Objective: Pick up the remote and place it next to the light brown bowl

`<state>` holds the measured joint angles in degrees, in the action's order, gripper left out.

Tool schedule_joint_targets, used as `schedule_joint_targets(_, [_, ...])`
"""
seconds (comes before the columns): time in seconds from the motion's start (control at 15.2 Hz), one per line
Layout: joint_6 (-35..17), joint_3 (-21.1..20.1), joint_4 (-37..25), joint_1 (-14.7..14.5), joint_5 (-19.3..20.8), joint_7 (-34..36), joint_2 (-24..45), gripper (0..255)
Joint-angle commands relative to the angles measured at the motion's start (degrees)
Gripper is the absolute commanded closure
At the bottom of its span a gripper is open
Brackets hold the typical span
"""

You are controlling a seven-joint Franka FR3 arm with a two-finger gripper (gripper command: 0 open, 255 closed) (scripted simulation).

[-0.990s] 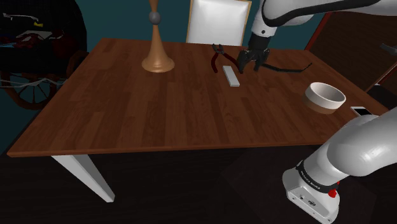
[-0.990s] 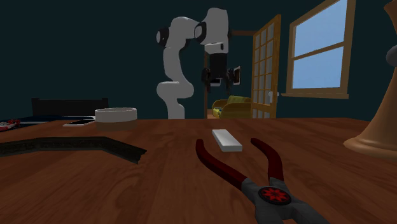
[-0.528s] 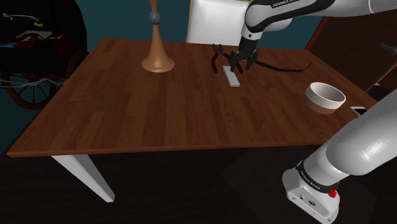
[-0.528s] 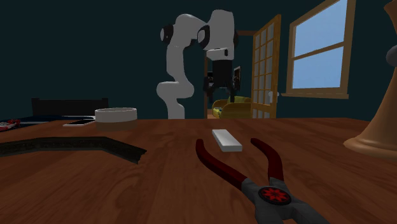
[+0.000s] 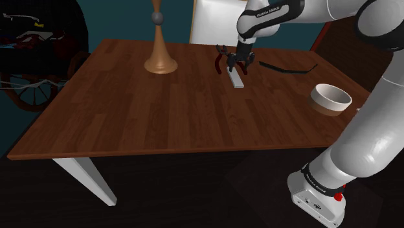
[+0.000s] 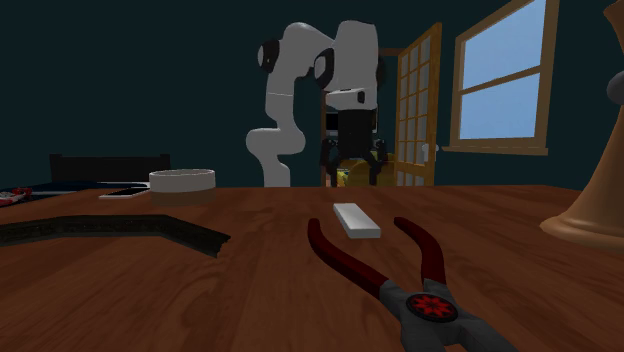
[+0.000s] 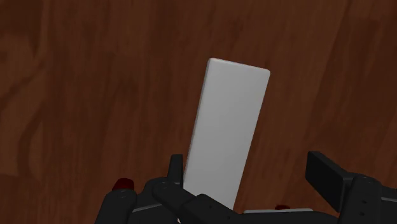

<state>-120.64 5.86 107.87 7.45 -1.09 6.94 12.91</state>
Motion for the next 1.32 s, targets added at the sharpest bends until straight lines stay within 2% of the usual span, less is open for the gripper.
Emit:
schedule_joint_targets(0.0, [-0.4,0.5,-3.9,0.7,-0.1,-0.2,4.1,0])
schedule_joint_targets(0.13, [-0.4,0.8,-7.0,1.2,-0.3,-0.2,7.1,0])
schedule_joint_targets(0.66, [-5.3,0.6,-4.8,1.3,-0.6,-0.4,9.7,0])
schedule_joint_targets(1.12, [-5.3,0.6,-4.8,1.3,-0.6,-0.4,9.7,0])
schedule_joint_targets(1.19, [-5.3,0.6,-4.8,1.3,-0.6,-0.4,9.7,255])
schedule_joint_targets(1.25, [-5.3,0.6,-4.8,1.3,-0.6,-0.4,9.7,255])
